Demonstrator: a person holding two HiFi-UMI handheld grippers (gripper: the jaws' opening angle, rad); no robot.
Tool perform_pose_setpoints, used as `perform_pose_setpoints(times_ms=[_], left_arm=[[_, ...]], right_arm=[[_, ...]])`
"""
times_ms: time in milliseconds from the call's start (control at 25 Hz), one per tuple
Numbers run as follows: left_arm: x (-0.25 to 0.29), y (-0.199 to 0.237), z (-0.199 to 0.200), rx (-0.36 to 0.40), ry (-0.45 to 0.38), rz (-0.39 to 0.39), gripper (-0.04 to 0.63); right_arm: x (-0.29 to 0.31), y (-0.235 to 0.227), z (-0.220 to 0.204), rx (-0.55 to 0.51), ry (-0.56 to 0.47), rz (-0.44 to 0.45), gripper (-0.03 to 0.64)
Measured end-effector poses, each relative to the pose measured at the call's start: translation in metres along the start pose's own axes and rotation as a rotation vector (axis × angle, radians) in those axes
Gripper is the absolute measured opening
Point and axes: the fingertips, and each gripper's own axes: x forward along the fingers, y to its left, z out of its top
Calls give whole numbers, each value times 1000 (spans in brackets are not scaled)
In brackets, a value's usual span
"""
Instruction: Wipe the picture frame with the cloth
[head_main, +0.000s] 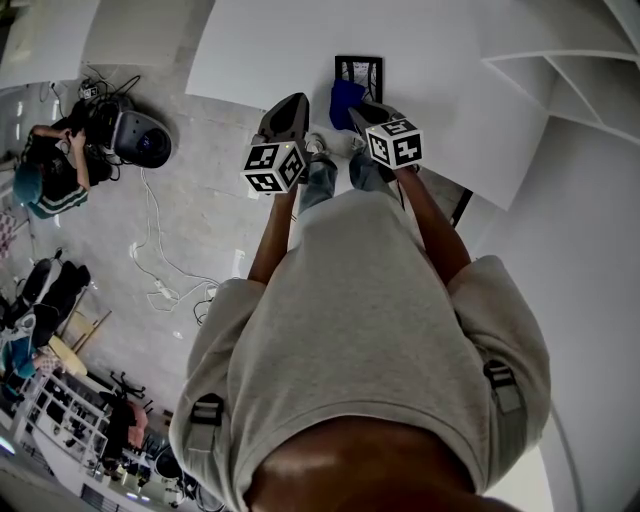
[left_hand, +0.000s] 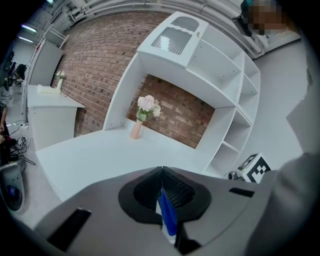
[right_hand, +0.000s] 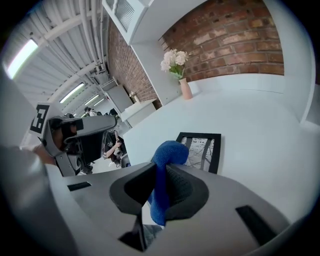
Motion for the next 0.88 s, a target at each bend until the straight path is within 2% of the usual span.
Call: perform_pose_setpoints(times_ms=[360,880], left_arm=[[12,-9,3,18,11,-32,15],[31,-29,6,47,29,-89,15]], right_arm=[[-14,-43,-17,71,8,-74,63],[-55,-96,-28,102,-2,-184,63]])
